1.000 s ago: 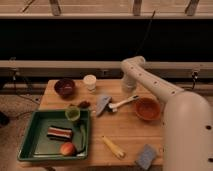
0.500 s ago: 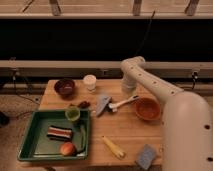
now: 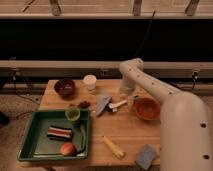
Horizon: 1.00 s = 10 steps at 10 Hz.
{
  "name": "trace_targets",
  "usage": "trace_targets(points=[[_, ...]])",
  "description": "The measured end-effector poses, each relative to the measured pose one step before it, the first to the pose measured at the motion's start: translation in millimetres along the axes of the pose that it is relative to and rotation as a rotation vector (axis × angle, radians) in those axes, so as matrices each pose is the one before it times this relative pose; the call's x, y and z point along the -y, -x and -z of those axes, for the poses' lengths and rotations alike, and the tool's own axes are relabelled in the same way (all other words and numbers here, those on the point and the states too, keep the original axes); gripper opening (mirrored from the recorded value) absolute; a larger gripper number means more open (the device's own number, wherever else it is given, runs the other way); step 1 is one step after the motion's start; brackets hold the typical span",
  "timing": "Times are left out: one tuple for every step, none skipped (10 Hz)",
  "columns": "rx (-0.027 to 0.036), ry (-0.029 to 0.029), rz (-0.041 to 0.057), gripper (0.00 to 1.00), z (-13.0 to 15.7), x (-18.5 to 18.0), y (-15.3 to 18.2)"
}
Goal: Place brush in purple bowl
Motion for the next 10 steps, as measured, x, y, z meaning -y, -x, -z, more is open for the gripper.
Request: trace_targets(points=[[0.00199,0.00720,0.00020,0.80,-5.61,-0.68,1.39],[0.00114,0.00346,-0.00115,0.80,-2.77,-0.32,0.63],[0.00226,0.00570,-0.00235,0.80,-4.81,-0.29,1.14],[0.00105,0.00480,-0.00119,0.80,-4.04,-0.38,0.50],[0.00072,0.00309,0.00224,0.74,-2.13,-0.17,1.41],[-0.00033,0.00207,0.00084,0.65,-1.32,-0.89,0.12],[-0.00015,0.00013,0.00070,0.57,0.04,-0.57,0.20],[0.00313,-0.00506,-0.00131,0.45,1.51,-0.21,0.79],[0.00309,-0.00697,-0.00583,0.34,2.05,-0.60,-0.29],[0.00361,-0.00747,-0.00332,0.26,1.69,0.20,0.61]])
